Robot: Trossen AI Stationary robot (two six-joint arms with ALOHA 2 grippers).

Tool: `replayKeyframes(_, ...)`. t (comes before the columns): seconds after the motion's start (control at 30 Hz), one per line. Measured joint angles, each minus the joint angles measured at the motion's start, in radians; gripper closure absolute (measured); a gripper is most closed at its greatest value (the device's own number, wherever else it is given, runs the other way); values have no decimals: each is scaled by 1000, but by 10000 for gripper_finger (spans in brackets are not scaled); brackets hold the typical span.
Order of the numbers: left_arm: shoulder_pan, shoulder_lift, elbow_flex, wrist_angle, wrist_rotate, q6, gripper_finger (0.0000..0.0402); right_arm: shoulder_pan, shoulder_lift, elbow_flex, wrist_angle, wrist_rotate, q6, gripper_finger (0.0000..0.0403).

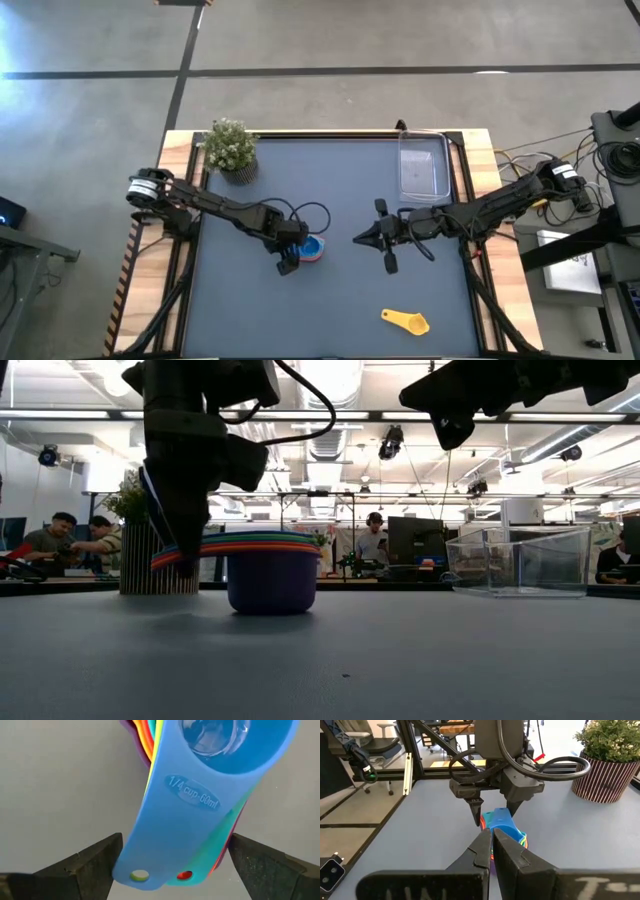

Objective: Nest measuring cups in basket
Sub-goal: Adjust the stacked measuring cups

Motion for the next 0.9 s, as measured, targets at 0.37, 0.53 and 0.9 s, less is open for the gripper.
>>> replayKeyframes(0.37, 0, 0, 0, 0, -3, -25, 95, 0, 0, 0, 0, 0, -3, 394)
replayKeyframes(0.53, 0, 0, 0, 0, -4, -9, 141, 0, 0, 0, 0, 0, -7, 394)
replayKeyframes(0.9, 1, -1, 0, 0, -43, 77, 230, 0, 0, -2, 1, 0, -7, 394)
